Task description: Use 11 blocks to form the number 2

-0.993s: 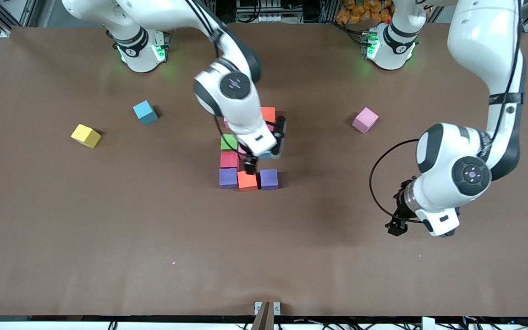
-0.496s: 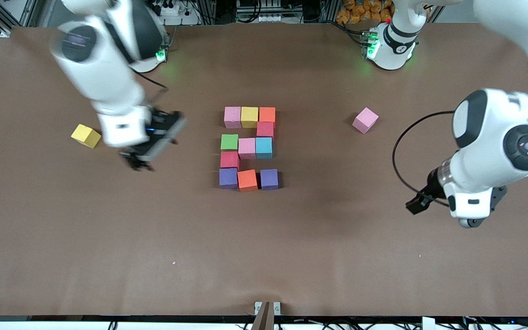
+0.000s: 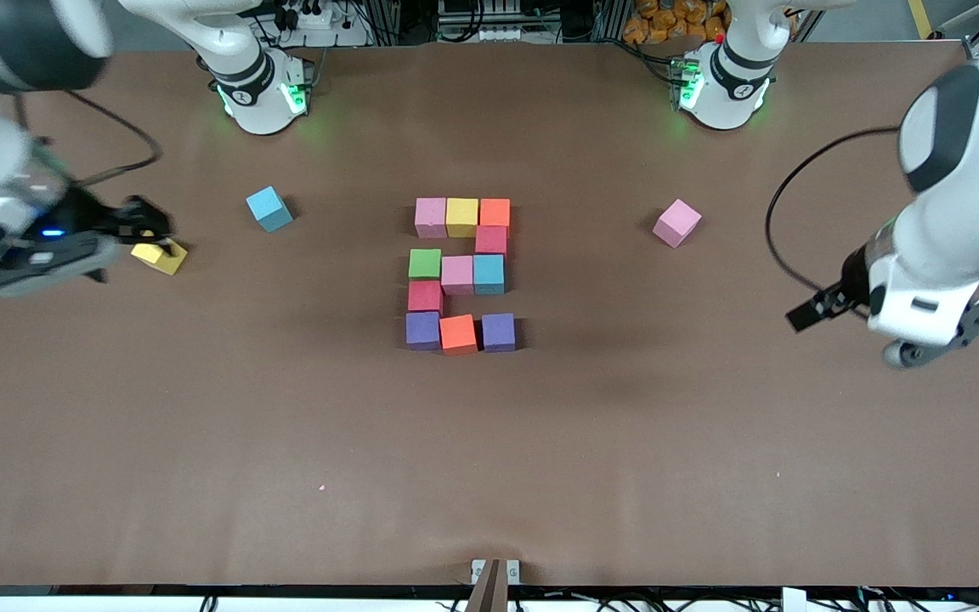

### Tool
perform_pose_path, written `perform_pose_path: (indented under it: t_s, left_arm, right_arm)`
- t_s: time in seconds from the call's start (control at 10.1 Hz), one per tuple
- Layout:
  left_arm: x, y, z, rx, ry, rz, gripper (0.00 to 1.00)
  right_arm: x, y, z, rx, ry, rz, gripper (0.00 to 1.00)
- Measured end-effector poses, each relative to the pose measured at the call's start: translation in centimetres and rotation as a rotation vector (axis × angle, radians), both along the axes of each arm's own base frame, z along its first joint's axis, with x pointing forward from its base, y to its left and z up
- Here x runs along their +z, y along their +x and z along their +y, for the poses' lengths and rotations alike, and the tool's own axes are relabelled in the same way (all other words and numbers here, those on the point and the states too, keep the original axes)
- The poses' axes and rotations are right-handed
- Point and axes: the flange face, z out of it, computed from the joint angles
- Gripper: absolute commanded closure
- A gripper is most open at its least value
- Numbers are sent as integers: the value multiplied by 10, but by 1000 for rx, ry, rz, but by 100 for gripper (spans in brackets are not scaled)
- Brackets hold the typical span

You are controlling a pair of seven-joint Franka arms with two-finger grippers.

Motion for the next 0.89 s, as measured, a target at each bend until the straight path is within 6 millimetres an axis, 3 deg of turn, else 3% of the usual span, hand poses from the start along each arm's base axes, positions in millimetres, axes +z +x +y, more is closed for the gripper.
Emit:
perform_pose_path:
  t_s: [0.1,0.4,0.6,0.89]
  left_arm:
    - [10,-14,1,-38,0,0,0]
    - [44,-42,11,-205,-6,-20,0]
    - [70,-57,13,-307,-16,-41,0]
    - [109,-74,30,-381,-39,-105,0]
  right_arm:
    - [9,-5,-19,-84,-29,29,0]
    - [48,-18,-9,-163,-85,60,0]
    - [49,-16,-9,-154,-80,53,0]
    - [45,-13,-39,-191,-77,48,0]
